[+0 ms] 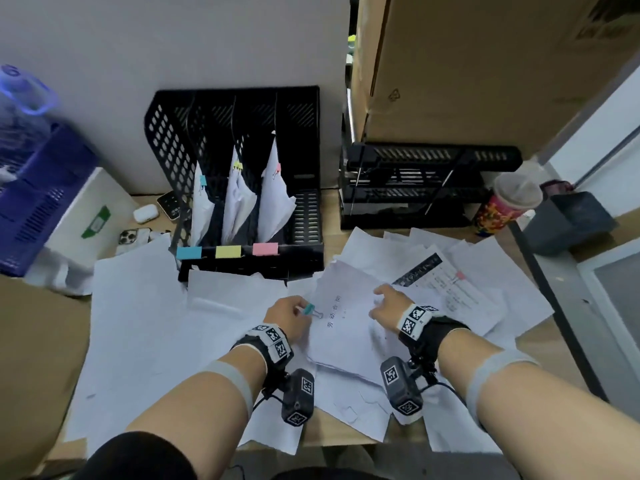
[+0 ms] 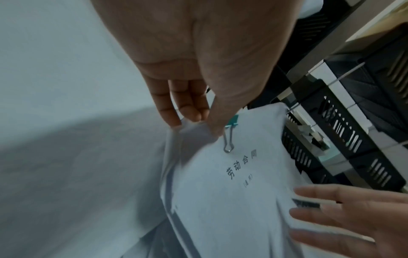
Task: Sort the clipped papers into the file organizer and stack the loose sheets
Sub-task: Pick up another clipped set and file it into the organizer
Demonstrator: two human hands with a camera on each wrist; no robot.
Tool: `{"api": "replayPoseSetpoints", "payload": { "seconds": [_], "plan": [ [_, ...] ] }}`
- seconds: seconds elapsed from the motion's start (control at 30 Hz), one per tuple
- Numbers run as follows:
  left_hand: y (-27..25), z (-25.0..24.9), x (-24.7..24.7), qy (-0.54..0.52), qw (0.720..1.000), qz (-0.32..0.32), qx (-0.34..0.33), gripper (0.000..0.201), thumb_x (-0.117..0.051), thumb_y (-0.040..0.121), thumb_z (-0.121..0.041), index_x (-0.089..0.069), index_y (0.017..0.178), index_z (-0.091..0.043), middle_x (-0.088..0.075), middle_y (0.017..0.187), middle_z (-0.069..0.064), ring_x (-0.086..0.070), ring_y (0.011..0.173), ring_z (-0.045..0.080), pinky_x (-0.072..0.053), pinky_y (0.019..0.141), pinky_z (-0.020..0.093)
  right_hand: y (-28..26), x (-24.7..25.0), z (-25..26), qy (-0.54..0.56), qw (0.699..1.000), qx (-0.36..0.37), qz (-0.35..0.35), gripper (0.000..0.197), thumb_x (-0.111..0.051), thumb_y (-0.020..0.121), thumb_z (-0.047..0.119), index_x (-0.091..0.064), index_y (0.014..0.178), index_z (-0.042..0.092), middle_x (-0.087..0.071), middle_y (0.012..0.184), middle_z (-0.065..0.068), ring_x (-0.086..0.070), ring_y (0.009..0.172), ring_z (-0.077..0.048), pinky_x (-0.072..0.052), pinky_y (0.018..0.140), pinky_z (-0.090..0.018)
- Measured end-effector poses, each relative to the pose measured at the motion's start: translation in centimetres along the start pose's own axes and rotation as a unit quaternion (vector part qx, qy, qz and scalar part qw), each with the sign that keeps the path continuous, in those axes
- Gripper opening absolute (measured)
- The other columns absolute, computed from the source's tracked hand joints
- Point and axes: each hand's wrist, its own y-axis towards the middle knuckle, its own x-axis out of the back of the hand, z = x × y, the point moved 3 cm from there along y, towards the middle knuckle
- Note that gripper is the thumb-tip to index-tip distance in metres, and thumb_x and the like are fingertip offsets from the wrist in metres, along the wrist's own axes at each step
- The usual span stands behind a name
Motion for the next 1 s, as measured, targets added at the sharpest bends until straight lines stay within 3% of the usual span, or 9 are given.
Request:
{"api": "replayPoseSetpoints", "payload": {
  "seconds": [0.1, 0.2, 0.27, 0.33, 0.43, 0.53, 0.67, 0.83, 1.0],
  "plan": [
    [-1.2, -0.7, 1.6, -0.064, 0.997, -0.009, -0.036, 0.007, -0.064, 0.091, -0.013, -0.068, 0.09, -0.019, -0.07, 0.083, 0.009, -0.058, 0.074, 0.019, -0.045, 0.068, 0.024, -0.5, 2.2, 2.8, -0.064, 0.989, 0.085, -0.104, 0.065, -0.058, 0.084, 0.02, -0.032, 0.143, 0.021, -0.037, 0.142, -0.016, -0.044, 0.127, -0.035, -0.042, 0.104, -0.04],
    [-2.7, -1.3, 4.1, -0.087, 0.994, -0.023, -0.054, 0.004, -0.062, 0.093, -0.014, -0.066, 0.093, -0.013, -0.069, 0.085, 0.009, -0.058, 0.074, 0.015, -0.045, 0.067, 0.022, -1.3, 3.5, 5.7, -0.062, 0.982, 0.141, -0.108, 0.073, -0.06, 0.081, 0.02, -0.029, 0.146, 0.025, -0.038, 0.143, -0.01, -0.044, 0.128, -0.031, -0.043, 0.104, -0.041],
    [-3.5, -1.1, 5.9, -0.098, 0.993, -0.037, -0.05, 0.01, -0.062, 0.094, -0.016, -0.067, 0.099, -0.01, -0.073, 0.095, 0.011, -0.061, 0.079, 0.015, -0.049, 0.077, 0.027, -1.4, 3.6, 7.3, -0.062, 0.984, 0.154, -0.071, 0.052, -0.056, 0.082, 0.022, -0.047, 0.134, 0.02, -0.055, 0.127, -0.01, -0.056, 0.116, -0.031, -0.048, 0.092, -0.035],
    [-4.2, -0.7, 7.8, -0.119, 0.99, -0.059, -0.038, 0.01, -0.064, 0.093, -0.019, -0.069, 0.099, -0.012, -0.074, 0.097, 0.008, -0.066, 0.085, 0.019, -0.053, 0.088, 0.034, -1.7, 3.2, 8.7, -0.043, 0.986, 0.159, -0.04, 0.019, -0.051, 0.084, 0.021, -0.063, 0.098, 0.016, -0.064, 0.094, -0.008, -0.064, 0.094, -0.031, -0.051, 0.074, -0.031],
    [-4.7, 0.7, 10.7, -0.147, 0.981, -0.123, -0.001, 0.014, -0.072, 0.087, -0.027, -0.072, 0.096, -0.017, -0.074, 0.096, 0.004, -0.068, 0.088, 0.02, -0.053, 0.082, 0.028, -2.4, 2.0, 10.5, -0.012, 0.983, 0.181, -0.027, 0.021, -0.048, 0.089, 0.015, -0.058, 0.072, 0.022, -0.057, 0.07, 0.003, -0.059, 0.079, -0.027, -0.04, 0.054, -0.021],
    [-5.0, 2.5, 13.1, -0.199, 0.968, -0.149, 0.042, 0.01, -0.077, 0.082, -0.027, -0.071, 0.089, -0.021, -0.07, 0.087, 0.0, -0.066, 0.08, 0.015, -0.055, 0.075, 0.027, -2.4, 0.1, 12.4, 0.021, 0.981, 0.194, -0.017, 0.021, -0.047, 0.09, 0.011, -0.068, 0.088, 0.012, -0.066, 0.087, -0.007, -0.064, 0.094, -0.032, -0.042, 0.067, -0.026],
    [-4.9, 5.7, 15.3, -0.272, 0.954, -0.098, 0.072, 0.034, -0.079, 0.081, -0.018, -0.071, 0.113, -0.009, -0.075, 0.104, 0.016, -0.073, 0.094, 0.035, -0.06, 0.084, 0.053, -2.5, -2.3, 15.2, 0.062, 0.981, 0.183, -0.024, 0.029, -0.047, 0.09, 0.006, -0.068, 0.108, 0.01, -0.066, 0.1, -0.006, -0.059, 0.092, -0.024, -0.039, 0.073, -0.023],
    [-4.1, 8.8, 17.8, -0.289, 0.954, -0.031, 0.072, 0.022, -0.065, 0.094, -0.012, -0.068, 0.113, -0.001, -0.072, 0.109, 0.024, -0.069, 0.087, 0.033, -0.059, 0.085, 0.05, -2.0, -5.6, 18.4, 0.057, 0.986, 0.146, -0.058, 0.024, -0.052, 0.086, 0.011, -0.063, 0.107, 0.008, -0.068, 0.108, -0.015, -0.064, 0.103, -0.033, -0.052, 0.087, -0.036],
    [-2.5, 10.6, 20.3, -0.256, 0.965, -0.006, 0.052, 0.019, -0.061, 0.096, -0.014, -0.069, 0.108, -0.001, -0.071, 0.109, 0.027, -0.068, 0.087, 0.032, -0.058, 0.087, 0.054, -4.1, -7.9, 21.2, -0.053, 0.965, 0.096, -0.239, 0.057, -0.07, 0.074, 0.023, -0.038, 0.118, 0.007, -0.044, 0.124, -0.014, -0.048, 0.115, -0.035, -0.047, 0.091, -0.04]
  ]
}}
